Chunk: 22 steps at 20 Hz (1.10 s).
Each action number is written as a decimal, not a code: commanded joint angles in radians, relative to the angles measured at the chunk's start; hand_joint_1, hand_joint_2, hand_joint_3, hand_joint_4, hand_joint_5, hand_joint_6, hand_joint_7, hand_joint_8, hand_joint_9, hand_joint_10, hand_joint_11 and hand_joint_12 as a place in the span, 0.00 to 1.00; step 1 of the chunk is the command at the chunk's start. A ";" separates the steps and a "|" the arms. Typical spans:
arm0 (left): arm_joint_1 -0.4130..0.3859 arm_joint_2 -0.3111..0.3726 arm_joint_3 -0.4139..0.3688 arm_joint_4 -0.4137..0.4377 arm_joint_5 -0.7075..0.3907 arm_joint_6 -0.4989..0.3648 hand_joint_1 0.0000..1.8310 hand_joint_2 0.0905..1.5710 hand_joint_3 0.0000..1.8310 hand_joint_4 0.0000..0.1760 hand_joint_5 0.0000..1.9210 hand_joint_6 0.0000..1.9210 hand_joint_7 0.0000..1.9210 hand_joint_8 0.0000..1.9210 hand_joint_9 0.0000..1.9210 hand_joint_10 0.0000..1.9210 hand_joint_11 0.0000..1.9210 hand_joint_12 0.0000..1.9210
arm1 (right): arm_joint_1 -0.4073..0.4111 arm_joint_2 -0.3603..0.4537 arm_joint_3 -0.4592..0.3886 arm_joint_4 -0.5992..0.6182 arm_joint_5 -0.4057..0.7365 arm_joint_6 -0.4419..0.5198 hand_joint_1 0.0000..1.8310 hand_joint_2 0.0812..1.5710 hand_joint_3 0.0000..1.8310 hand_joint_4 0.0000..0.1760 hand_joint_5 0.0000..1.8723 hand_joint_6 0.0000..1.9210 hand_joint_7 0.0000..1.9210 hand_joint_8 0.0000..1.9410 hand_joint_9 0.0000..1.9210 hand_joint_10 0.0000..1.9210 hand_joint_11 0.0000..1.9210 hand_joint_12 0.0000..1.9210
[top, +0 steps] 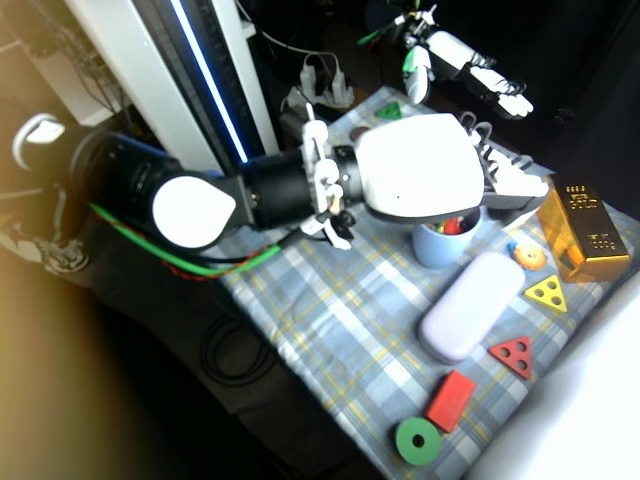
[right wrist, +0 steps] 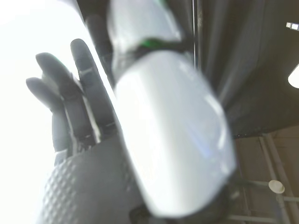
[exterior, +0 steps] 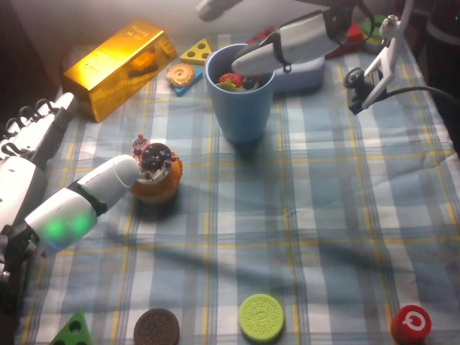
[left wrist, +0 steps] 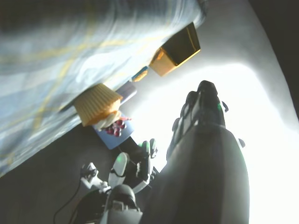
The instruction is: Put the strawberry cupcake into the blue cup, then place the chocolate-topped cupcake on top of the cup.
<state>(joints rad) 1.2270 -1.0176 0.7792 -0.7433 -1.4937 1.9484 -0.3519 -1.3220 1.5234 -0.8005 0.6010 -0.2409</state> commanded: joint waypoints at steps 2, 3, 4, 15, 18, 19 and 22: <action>-0.014 0.016 0.009 0.047 -0.107 -0.002 0.00 0.53 0.00 0.38 0.01 0.00 0.00 0.00 0.01 0.00 0.00 0.00 | 0.020 0.026 -0.025 0.049 0.089 0.006 0.01 0.60 0.00 0.30 0.12 0.00 0.06 0.00 0.04 0.00 0.00 0.18; -0.016 0.018 0.009 0.049 -0.105 -0.002 0.00 0.53 0.00 0.38 0.02 0.00 0.01 0.00 0.02 0.00 0.00 0.00 | 0.020 0.041 -0.034 0.049 0.089 0.005 0.00 0.60 0.00 0.25 0.05 0.01 0.01 0.00 0.01 0.00 0.00 0.04; -0.021 0.023 0.009 0.054 -0.097 -0.002 0.00 0.53 0.00 0.38 0.02 0.00 0.02 0.01 0.02 0.00 0.00 0.00 | 0.020 0.065 -0.044 0.049 0.089 0.005 0.02 0.61 0.00 0.10 0.02 0.00 0.00 0.00 0.00 0.00 0.00 0.01; -0.064 0.051 0.035 0.089 -0.011 -0.003 0.00 0.50 0.00 0.36 0.01 0.00 0.01 0.00 0.00 0.00 0.00 0.00 | -0.040 0.343 -0.238 0.131 0.081 -0.101 0.00 0.53 0.00 0.66 0.00 0.00 0.00 0.00 0.00 0.00 0.00 0.00; -0.076 0.051 0.047 0.100 0.019 -0.003 0.00 0.49 0.00 0.42 0.01 0.00 0.01 0.00 0.00 0.00 0.00 0.00 | -0.092 0.420 -0.283 0.184 0.080 -0.119 0.00 0.59 0.01 0.25 0.00 0.00 0.00 0.00 0.00 0.00 0.00 0.00; -0.078 0.051 0.050 0.103 0.028 -0.003 0.00 0.49 0.00 0.43 0.01 0.00 0.01 0.00 0.00 0.00 0.00 0.00 | -0.112 0.439 -0.295 0.203 0.080 -0.127 0.00 0.60 0.01 0.27 0.00 0.00 0.00 0.00 0.00 0.00 0.00 0.00; -0.098 0.048 0.068 0.123 0.076 -0.003 0.03 0.50 0.00 0.43 0.01 0.00 0.01 0.00 0.00 0.00 0.00 0.00 | -0.181 0.496 -0.349 0.287 0.081 -0.202 0.00 0.55 0.00 0.76 0.00 0.00 0.00 0.00 0.00 0.00 0.00 0.00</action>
<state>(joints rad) 1.1358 -0.9714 0.8455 -0.6701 -1.3102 1.9480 -0.5503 -0.8192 1.1736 -0.5556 0.5793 -0.4438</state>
